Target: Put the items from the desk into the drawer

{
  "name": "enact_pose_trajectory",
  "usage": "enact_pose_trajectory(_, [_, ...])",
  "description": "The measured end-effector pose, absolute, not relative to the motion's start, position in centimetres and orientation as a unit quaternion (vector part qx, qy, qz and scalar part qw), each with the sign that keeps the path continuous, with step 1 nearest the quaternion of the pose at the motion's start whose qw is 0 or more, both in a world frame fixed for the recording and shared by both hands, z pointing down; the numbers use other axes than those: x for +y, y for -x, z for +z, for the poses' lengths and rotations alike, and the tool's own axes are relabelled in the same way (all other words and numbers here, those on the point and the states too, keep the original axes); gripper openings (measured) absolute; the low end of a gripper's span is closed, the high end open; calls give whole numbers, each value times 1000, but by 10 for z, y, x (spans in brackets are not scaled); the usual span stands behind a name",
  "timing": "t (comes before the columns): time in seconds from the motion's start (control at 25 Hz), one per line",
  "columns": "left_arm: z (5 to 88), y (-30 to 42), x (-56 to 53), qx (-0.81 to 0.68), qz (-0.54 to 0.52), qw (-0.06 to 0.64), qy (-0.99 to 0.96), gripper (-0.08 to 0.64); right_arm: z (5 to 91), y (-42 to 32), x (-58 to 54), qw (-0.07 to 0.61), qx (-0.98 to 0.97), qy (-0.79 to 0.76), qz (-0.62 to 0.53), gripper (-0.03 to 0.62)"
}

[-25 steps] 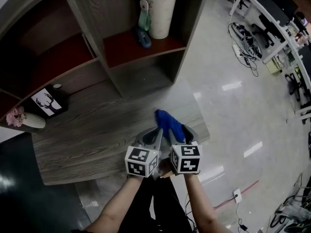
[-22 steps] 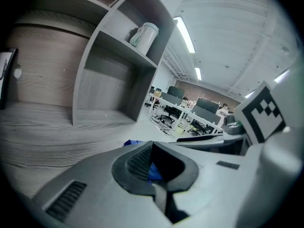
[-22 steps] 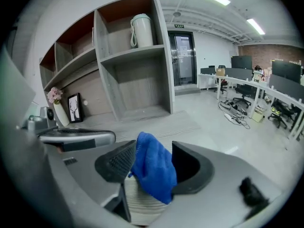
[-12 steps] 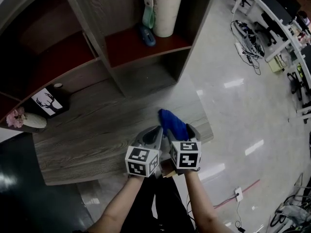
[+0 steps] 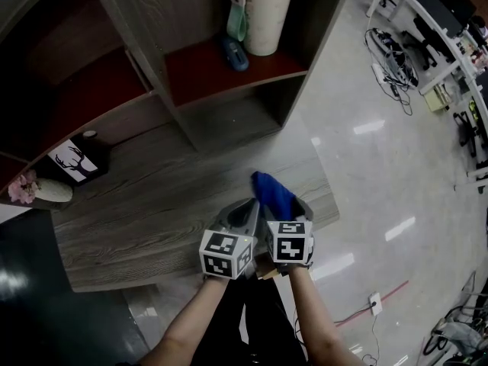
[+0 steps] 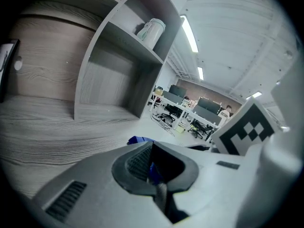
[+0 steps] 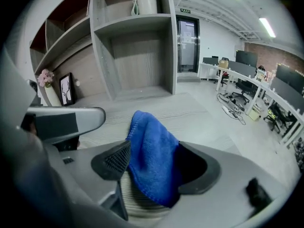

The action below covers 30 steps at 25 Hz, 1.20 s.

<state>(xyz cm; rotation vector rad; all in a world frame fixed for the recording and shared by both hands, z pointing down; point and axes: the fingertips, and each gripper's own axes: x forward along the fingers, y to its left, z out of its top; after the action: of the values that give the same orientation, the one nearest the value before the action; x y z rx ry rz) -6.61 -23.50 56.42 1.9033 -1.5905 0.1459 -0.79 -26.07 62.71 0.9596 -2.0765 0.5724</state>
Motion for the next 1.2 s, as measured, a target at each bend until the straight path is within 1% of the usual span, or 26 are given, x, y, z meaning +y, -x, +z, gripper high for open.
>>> enact_pose_trajectory(0.52, [572, 63, -232, -604, 52, 336, -721, 11, 638, 3, -267, 403, -808, -384, 193, 291])
enact_pose_trajectory(0.68, [573, 63, -230, -605, 54, 336, -720, 11, 635, -3, -272, 400, -806, -400, 175, 226])
enact_pose_trajectory(0.76, [574, 63, -229, -605, 55, 338, -719, 11, 633, -6, -275, 401, -804, -408, 165, 170])
enact_pose_trajectory(0.8, [574, 62, -229, -605, 54, 339, -719, 11, 633, -8, -275, 402, -803, -409, 163, 154])
enact_pose_trajectory(0.96, [575, 59, -228, -604, 55, 339, -719, 11, 633, -10, -277, 405, -803, -408, 155, 132])
enact_pose_trajectory(1.2, [573, 57, -227, -603, 56, 338, -720, 11, 633, -10, -276, 407, -806, -402, 152, 123])
